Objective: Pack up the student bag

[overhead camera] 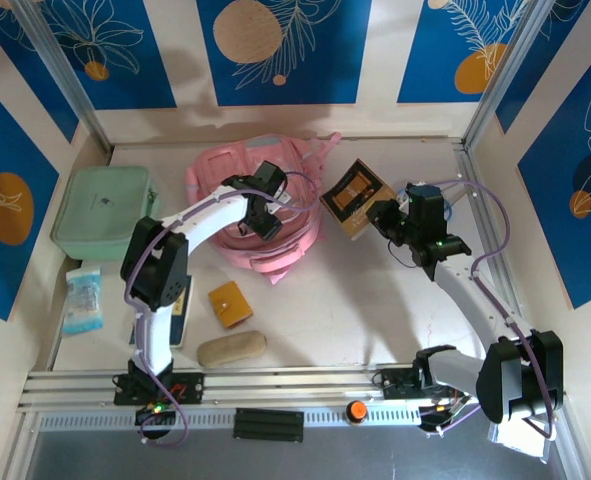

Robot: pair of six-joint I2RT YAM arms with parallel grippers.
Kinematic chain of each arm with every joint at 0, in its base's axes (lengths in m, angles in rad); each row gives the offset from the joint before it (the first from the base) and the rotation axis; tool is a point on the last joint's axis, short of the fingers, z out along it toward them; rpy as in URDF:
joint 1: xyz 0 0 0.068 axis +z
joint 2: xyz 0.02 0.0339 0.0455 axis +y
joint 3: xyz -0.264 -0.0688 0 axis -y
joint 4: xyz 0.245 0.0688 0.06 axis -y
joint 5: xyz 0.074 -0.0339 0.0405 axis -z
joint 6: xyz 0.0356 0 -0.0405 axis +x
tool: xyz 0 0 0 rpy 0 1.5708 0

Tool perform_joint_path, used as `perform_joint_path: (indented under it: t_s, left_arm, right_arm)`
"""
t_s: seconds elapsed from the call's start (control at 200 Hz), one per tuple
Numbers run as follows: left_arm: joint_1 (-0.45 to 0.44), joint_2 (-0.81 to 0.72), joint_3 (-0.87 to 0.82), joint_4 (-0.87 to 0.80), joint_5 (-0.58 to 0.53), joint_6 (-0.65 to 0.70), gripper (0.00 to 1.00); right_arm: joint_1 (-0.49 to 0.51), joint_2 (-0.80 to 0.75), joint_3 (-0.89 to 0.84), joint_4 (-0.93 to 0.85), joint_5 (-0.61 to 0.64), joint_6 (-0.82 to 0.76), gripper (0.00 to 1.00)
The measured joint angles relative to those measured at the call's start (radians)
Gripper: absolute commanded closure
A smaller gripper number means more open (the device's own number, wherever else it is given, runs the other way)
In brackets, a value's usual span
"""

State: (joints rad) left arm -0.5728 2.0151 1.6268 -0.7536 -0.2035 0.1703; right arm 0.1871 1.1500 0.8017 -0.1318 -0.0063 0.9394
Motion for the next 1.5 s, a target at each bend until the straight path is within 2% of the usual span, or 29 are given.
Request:
perform_joint_path:
  t_s: [0.065, 0.185, 0.415, 0.585, 0.79, 0.935, 1.235, 1.5]
  left_arm:
    - [-0.002, 0.011, 0.013, -0.014, 0.000, 0.006, 0.38]
    - [-0.008, 0.019, 0.022, -0.026, -0.008, 0.019, 0.49]
    - [-0.024, 0.018, 0.033, -0.032, -0.027, 0.006, 0.82]
    - [-0.025, -0.019, 0.033, -0.011, -0.063, -0.016, 1.00]
    - [-0.025, -0.132, 0.033, 0.032, -0.139, -0.052, 1.00]
    - [-0.021, -0.195, 0.033, 0.069, -0.142, -0.082, 1.00]
    - [-0.019, -0.204, 0.117, 0.038, -0.014, -0.154, 1.00]
    - [-0.040, -0.204, 0.142, 0.039, 0.066, -0.195, 1.00]
  right_arm:
    - [-0.001, 0.000, 0.000, -0.005, 0.003, 0.000, 0.95]
    - [-0.002, 0.000, 0.000, -0.015, 0.004, 0.000, 0.95]
    - [-0.011, -0.004, 0.000, -0.019, 0.004, -0.002, 0.96]
    - [-0.039, -0.042, -0.010, -0.023, 0.011, -0.017, 0.97]
    - [-0.075, -0.103, -0.058, -0.024, 0.005, -0.043, 0.97]
    - [-0.081, -0.129, -0.120, 0.009, -0.053, -0.049, 0.97]
    - [-0.006, -0.067, -0.209, 0.209, -0.206, 0.070, 0.97]
    - [0.084, 0.038, -0.208, 0.365, -0.269, 0.187, 0.97]
